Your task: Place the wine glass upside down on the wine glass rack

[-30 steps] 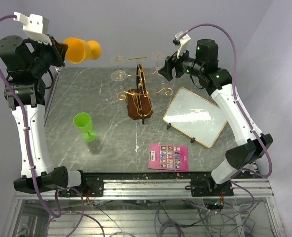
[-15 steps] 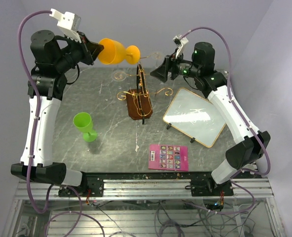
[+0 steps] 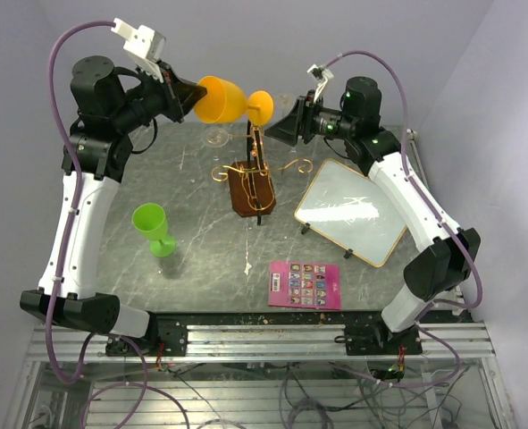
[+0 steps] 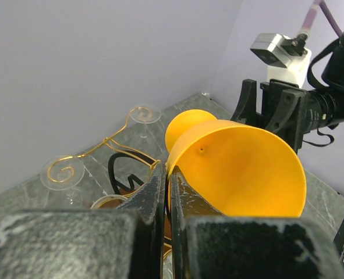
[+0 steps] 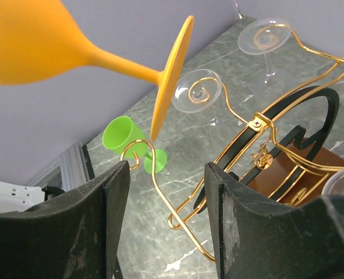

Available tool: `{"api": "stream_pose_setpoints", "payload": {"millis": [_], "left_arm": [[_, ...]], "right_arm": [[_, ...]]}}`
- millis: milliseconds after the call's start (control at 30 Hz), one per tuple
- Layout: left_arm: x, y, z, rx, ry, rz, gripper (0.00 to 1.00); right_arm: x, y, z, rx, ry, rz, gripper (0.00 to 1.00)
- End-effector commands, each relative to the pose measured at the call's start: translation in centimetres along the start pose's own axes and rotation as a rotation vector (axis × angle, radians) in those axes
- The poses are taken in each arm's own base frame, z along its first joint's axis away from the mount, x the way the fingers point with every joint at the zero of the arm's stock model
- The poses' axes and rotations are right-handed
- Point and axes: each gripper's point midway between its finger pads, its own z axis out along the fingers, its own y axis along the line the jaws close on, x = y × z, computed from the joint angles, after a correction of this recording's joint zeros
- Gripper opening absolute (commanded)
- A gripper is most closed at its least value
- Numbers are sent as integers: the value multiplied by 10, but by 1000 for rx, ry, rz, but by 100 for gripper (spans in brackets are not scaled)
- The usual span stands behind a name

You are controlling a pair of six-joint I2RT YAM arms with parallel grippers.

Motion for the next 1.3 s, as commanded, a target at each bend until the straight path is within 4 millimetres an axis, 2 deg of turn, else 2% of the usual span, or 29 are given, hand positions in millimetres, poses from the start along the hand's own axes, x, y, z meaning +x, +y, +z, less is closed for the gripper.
{"api": "stream_pose_setpoints", "payload": {"millis": [0,300,433,633,833,900,967,1067,1267], "left_arm": [[-6,-20,0,80,-26,57,7],[2,-30,1,118,-8,98,7],[7,-32,2,129,7,120,7],[11,-36,2,148,17,133,7],[15,-37,2,154,24,139,7],[16,-38,2,158,25,140,7],[17,-39,1,167,27,144,9],[20,-41,1,183,34,139,15],[24,-42,-1,186,43,128,33]], "right_arm": [[-20,9,-1,-30,-45,-8,52],[-21,8,1,-31,-50,6,39],[-22,2,2,-1,-53,13,33],[-21,-2,3,16,-53,18,28],[-19,-6,4,30,-50,20,15],[-19,-8,3,43,-51,15,7],[-20,-9,2,53,-51,9,0],[-22,-11,0,73,-53,-3,0],[-35,-18,-14,110,-78,-41,0]]}}
